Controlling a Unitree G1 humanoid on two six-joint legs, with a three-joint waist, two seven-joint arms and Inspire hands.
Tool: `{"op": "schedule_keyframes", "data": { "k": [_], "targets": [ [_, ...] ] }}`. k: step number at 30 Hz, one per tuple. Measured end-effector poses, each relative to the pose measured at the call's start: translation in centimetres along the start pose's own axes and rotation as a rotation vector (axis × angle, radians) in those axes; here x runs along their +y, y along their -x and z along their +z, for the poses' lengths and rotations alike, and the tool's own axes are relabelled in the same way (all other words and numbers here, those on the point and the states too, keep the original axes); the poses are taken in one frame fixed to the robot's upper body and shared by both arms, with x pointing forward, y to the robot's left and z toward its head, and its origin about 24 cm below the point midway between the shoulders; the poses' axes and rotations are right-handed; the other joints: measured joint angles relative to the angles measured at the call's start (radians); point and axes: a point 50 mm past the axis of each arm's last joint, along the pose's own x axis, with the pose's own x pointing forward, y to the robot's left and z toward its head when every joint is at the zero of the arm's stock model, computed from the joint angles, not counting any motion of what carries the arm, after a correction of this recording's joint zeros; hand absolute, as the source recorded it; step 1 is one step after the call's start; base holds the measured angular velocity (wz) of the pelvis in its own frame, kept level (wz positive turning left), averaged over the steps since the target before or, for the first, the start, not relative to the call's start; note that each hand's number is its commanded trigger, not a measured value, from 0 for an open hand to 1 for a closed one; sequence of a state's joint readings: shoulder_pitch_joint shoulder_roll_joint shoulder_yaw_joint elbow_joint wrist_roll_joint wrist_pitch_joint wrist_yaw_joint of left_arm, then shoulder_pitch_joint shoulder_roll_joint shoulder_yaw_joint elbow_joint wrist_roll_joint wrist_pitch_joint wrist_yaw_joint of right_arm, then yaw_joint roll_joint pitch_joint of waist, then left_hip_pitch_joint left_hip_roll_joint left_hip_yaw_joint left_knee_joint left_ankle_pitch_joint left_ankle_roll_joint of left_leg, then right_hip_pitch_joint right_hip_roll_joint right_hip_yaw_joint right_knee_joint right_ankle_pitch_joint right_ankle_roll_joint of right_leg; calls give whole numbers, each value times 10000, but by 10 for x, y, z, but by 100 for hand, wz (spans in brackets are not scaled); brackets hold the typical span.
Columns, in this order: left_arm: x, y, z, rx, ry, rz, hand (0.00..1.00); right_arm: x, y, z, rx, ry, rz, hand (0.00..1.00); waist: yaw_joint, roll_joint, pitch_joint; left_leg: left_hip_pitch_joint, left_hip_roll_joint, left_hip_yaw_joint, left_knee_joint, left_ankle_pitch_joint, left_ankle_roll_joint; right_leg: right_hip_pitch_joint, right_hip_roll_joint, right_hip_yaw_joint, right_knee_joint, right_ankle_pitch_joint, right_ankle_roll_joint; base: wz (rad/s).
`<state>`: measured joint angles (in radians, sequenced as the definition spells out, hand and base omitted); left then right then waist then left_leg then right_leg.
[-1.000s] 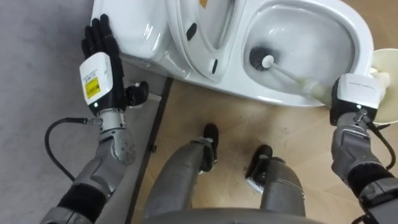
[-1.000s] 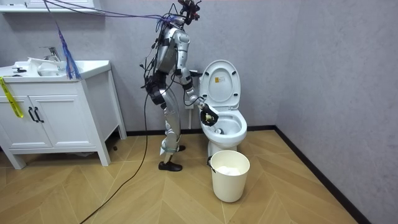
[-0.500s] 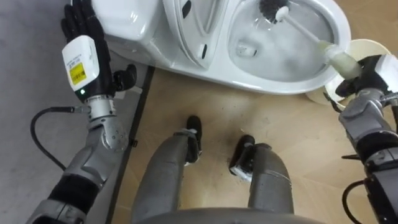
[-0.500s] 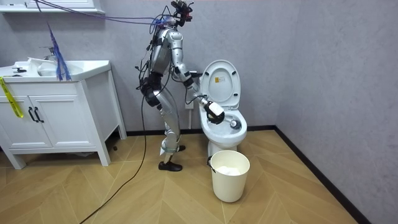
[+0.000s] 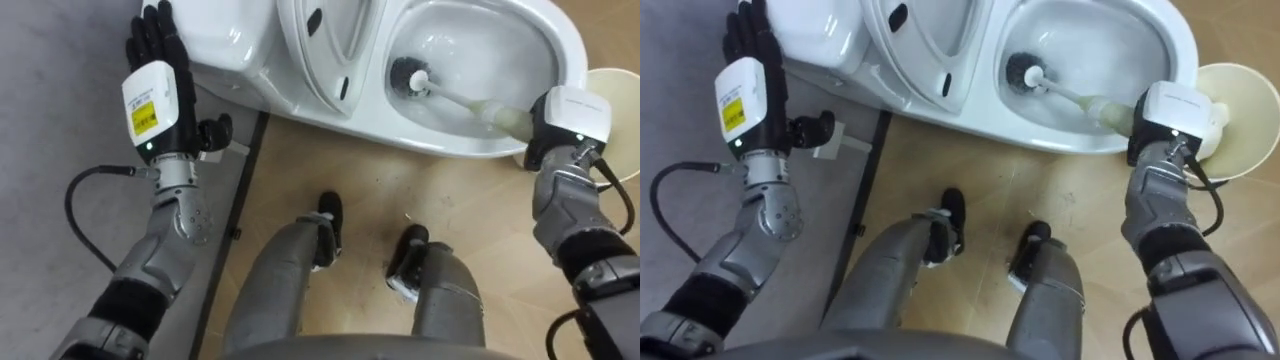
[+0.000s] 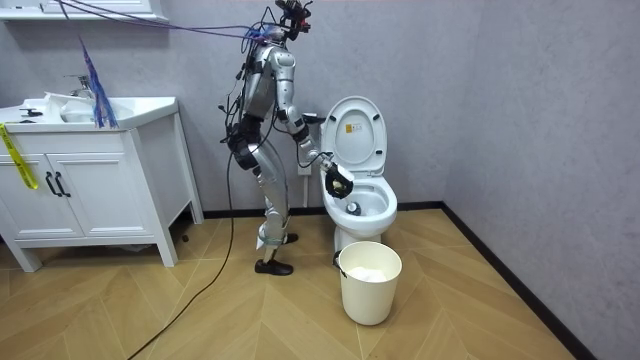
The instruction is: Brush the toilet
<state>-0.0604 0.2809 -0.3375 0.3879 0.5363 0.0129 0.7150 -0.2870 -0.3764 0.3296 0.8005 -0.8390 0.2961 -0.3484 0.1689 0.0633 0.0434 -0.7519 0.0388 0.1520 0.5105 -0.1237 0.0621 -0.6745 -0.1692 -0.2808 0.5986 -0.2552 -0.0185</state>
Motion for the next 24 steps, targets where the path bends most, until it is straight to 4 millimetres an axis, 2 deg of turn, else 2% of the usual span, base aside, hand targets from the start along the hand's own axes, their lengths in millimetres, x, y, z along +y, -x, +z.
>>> {"op": "schedule_keyframes", "data": {
  "k": [5, 9, 12, 15, 19, 22, 23, 24],
  "targets": [
    [1, 8, -9, 381, -13, 215, 0, 2, 8, 6, -327, 442, 378, 100, -46, 39, -19, 141, 215, 8, -122, -74, -173, 300, 310, -58, -498, 74, -87, -4],
    [2, 13, -12, 559, 320, 405, 0, 7, 7, 1, -88, 619, 842, 100, -180, 40, -22, 130, 202, 26, -126, -84, -191, 310, 329, -51, -510, 69, -96, 0],
    [3, 14, -11, 478, 383, 375, 0, 11, 4, -11, 102, 1129, 1148, 100, -82, 26, -14, 125, 188, 36, -118, -84, -190, 311, 313, -39, -488, 65, -90, 0],
    [0, 11, -5, 264, 620, 251, 0, 15, -2, -25, 456, 765, 1793, 100, -38, -4, 7, 118, 152, 23, -70, -80, -182, 307, 207, -97, -393, 25, -60, 8],
    [5, 4, -1, -220, 504, 320, 0, 17, -6, -38, 1498, -1894, 2217, 100, -43, -299, 115, -53, -52, 26, 107, -67, -149, -14, -114, -55, 167, -256, -3, 13],
    [8, 2, 2, -405, 488, 425, 0, 2, -16, -42, 2063, -3614, 1641, 100, -179, -428, 172, -218, -223, 144, 159, -21, -73, -426, -389, 73, 665, -371, 22, 9],
    [9, 1, 2, -461, 334, 446, 0, -6, -21, -43, 2242, -4084, 1203, 100, -344, -521, 227, -272, -360, 111, 195, 19, -7, -523, -550, 68, 891, -471, 61, 19],
    [9, 1, 1, -465, 291, 422, 0, -9, -22, -45, 2353, -4222, 987, 100, -413, -516, 219, -287, -403, 112, 233, 20, -3, -551, -620, 55, 994, -515, 69, 27]
  ]
}}
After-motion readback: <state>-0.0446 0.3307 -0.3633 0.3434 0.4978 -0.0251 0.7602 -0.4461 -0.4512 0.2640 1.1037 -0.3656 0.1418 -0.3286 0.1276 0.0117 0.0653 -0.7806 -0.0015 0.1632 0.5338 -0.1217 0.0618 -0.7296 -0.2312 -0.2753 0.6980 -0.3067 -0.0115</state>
